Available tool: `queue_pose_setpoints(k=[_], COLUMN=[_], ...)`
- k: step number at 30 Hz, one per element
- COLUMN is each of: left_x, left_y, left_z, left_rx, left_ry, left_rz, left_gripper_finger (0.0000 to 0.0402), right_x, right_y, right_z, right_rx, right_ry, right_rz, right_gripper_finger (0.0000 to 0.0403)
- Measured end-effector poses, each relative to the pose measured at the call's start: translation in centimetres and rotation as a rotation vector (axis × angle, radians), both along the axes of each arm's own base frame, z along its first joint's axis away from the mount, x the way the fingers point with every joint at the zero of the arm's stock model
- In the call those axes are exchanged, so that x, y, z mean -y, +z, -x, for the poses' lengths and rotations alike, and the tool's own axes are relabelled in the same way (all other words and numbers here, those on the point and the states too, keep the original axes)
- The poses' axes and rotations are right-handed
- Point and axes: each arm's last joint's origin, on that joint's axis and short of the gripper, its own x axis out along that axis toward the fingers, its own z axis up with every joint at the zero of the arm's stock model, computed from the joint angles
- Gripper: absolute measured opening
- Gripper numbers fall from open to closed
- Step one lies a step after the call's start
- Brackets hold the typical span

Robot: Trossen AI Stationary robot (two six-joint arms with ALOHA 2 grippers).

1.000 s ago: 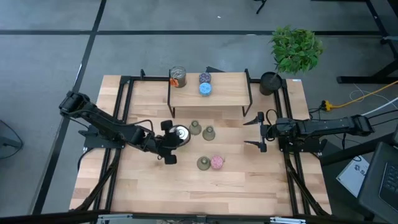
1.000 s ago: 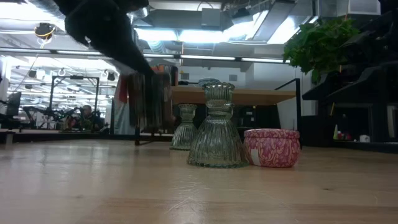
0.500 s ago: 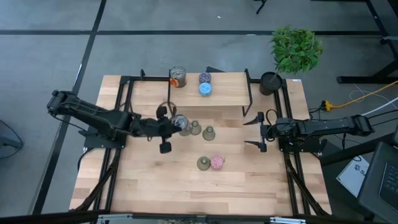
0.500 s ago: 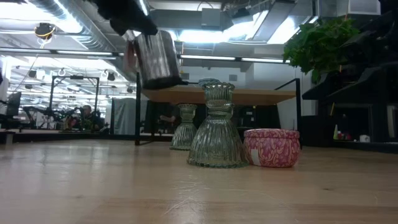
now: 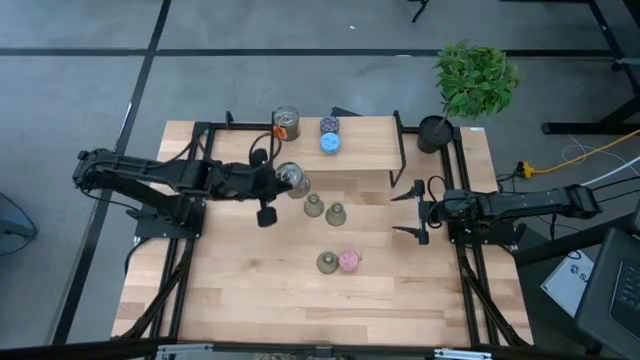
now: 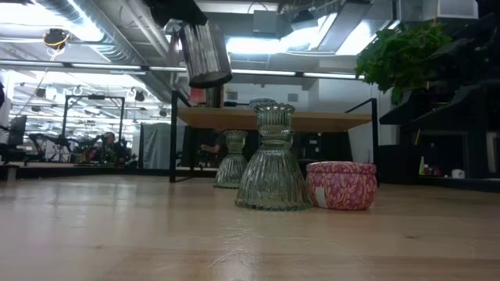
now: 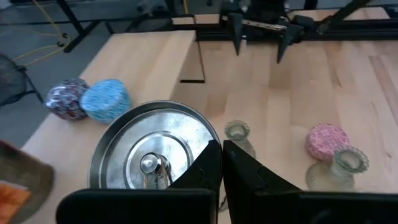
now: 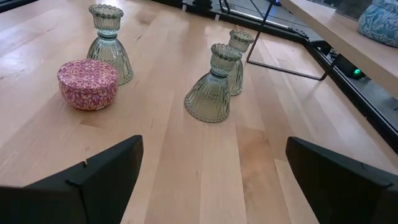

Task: Pick & Place candle stick holders
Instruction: Put the brown scented candle on the shelf aligned with the other scented candle

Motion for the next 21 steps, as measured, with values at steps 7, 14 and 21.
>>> queue_pose_setpoints(k=[7, 14, 21], left_x=[-1.9, -4.3, -6.0], left_y=[-0.1, 0.0, -0.1], left_z=[0.2, 0.4, 0.7], left_rx=[-0.039, -0.050, -0.049], left_ry=[0.075, 0.160, 0.217], left_rz=[-0.026, -0.052, -0.030], left_gripper_finger=[0.0002, 0.0002, 0.0002], right_x=[0.0, 0.0, 0.0], right_y=[0.0, 0.0, 0.0], right_z=[0.0, 0.0, 0.0], right_rx=[-0.001, -0.001, 0.000], right_ry=[0.010, 0.010, 0.010], right_rz=[0.028, 0.029, 0.028], right_gripper_finger=[0.0398, 0.0398, 0.0398])
